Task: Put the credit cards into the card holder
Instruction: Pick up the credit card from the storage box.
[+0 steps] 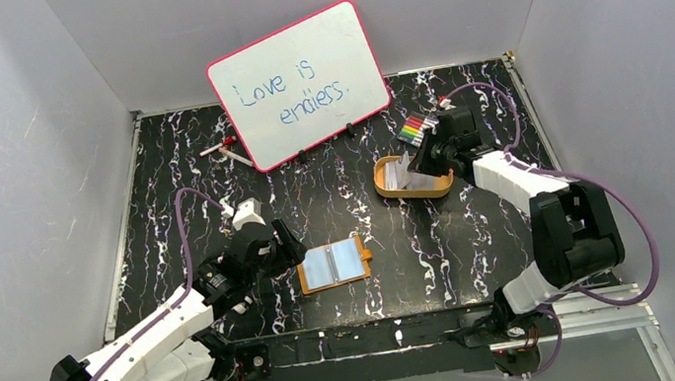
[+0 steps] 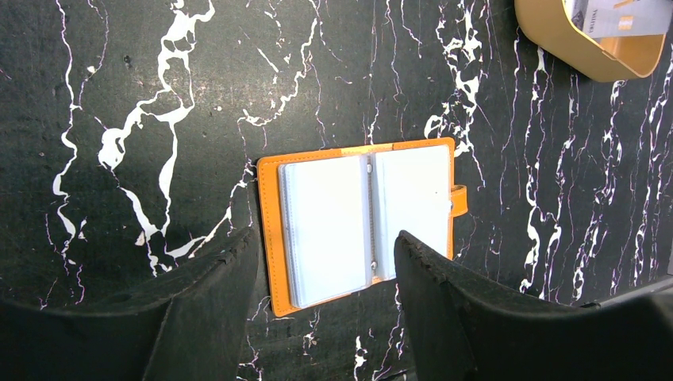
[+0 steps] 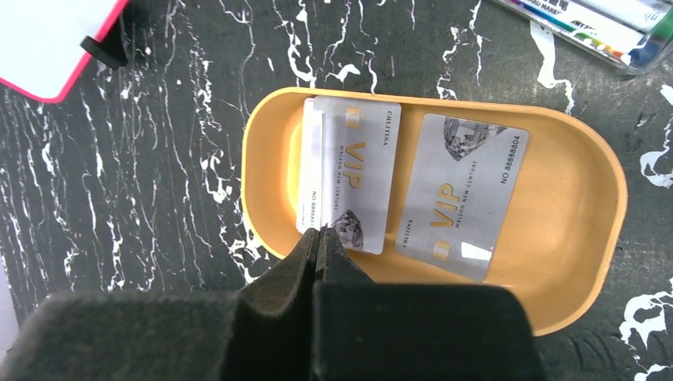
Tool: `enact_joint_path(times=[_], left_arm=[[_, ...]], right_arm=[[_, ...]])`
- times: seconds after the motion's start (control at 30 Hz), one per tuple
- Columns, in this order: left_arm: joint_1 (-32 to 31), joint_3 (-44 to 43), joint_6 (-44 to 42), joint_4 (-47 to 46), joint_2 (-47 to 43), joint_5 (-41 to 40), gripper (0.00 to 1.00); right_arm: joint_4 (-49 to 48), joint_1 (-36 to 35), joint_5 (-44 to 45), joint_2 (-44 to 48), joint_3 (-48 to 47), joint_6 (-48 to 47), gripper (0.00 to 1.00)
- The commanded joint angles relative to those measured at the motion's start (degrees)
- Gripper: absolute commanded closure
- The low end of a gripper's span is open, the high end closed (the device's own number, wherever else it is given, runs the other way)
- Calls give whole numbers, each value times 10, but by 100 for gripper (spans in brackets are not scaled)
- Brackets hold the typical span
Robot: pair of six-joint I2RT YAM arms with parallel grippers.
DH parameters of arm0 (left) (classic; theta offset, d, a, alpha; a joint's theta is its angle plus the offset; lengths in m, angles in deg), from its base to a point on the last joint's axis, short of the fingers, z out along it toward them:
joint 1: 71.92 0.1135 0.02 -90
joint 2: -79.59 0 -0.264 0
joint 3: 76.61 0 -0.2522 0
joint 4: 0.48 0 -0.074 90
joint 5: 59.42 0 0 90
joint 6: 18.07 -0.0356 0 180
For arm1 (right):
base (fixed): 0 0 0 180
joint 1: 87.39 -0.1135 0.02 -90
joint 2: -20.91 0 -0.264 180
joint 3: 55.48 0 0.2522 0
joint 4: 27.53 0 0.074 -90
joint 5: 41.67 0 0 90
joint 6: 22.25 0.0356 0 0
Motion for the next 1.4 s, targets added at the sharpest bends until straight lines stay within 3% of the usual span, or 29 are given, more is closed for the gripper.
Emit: enact_joint_path(times=[0.0,0.2,0.4,0.57,0.73,0.93,1.13,1.37], left_arm=[[3,-12,2,8,-8,-6,40],[3,-22,0,19,-12,-19,40],[2,-31,0,31,-30,-38,40],[3,-25,17,28,-43,-46,40],[2,9,44,-3,-66,-27,40],[2,41,67,-40,-90,1,40],[2,60,88,-57,-88,24,41],[2,74,96,-91,-91,46,41]], right_arm=[[-4,3,4,45,-12,6,100],[24,2,8,94,-18,6,100],[40,2,-60,179,-14,10,100],[1,-8,-188,255,26,20,100],[-86,-76,-232,326,106,72,100],[-266,-144,-201,373,229,214,100],[-317,-271,-75,336,289,241,100],[-407,-315,-32,290,325,272,100]])
